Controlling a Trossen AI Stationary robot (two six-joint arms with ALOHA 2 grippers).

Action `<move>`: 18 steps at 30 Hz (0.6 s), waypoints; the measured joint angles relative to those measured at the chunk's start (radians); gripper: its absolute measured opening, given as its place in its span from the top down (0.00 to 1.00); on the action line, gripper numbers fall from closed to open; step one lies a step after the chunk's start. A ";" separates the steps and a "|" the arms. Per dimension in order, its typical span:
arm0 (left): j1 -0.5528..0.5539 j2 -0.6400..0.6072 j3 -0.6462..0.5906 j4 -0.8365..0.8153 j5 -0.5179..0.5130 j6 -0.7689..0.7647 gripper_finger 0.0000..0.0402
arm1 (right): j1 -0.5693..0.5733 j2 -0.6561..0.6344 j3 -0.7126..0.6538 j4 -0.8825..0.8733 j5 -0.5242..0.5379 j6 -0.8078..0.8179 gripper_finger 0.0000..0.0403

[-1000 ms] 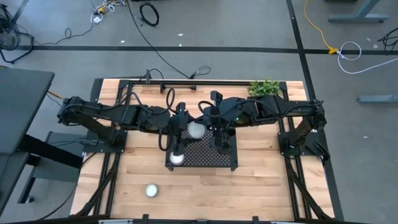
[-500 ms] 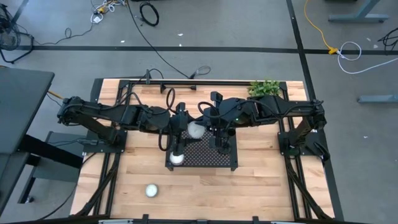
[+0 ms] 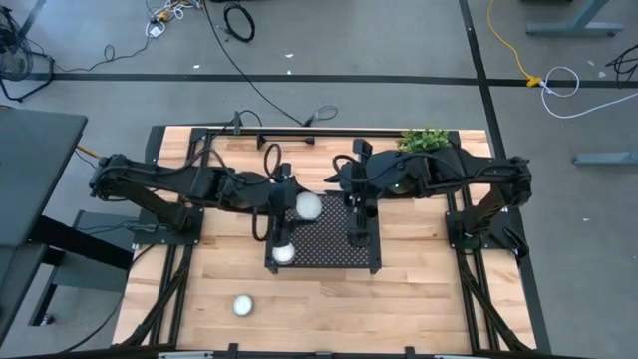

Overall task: Pick & Place candle stick holders
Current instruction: Put the red patterned scented candle on the shelf aligned with the other scented candle

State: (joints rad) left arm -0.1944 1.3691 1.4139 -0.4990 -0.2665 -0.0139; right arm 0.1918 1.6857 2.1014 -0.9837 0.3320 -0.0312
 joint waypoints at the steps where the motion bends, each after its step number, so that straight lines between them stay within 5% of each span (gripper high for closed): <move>1: 0.000 -0.011 0.000 -0.035 -0.006 0.000 0.29 | 0.000 -0.004 0.000 -0.013 0.000 0.007 0.75; 18: 0.006 -0.157 0.000 -0.277 -0.092 -0.103 0.29 | 0.057 -0.089 0.000 -0.231 0.055 0.183 0.77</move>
State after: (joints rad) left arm -0.1879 1.2123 1.4139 -0.7759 -0.3581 -0.1166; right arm 0.2490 1.5971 2.1014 -1.2146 0.3869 0.1515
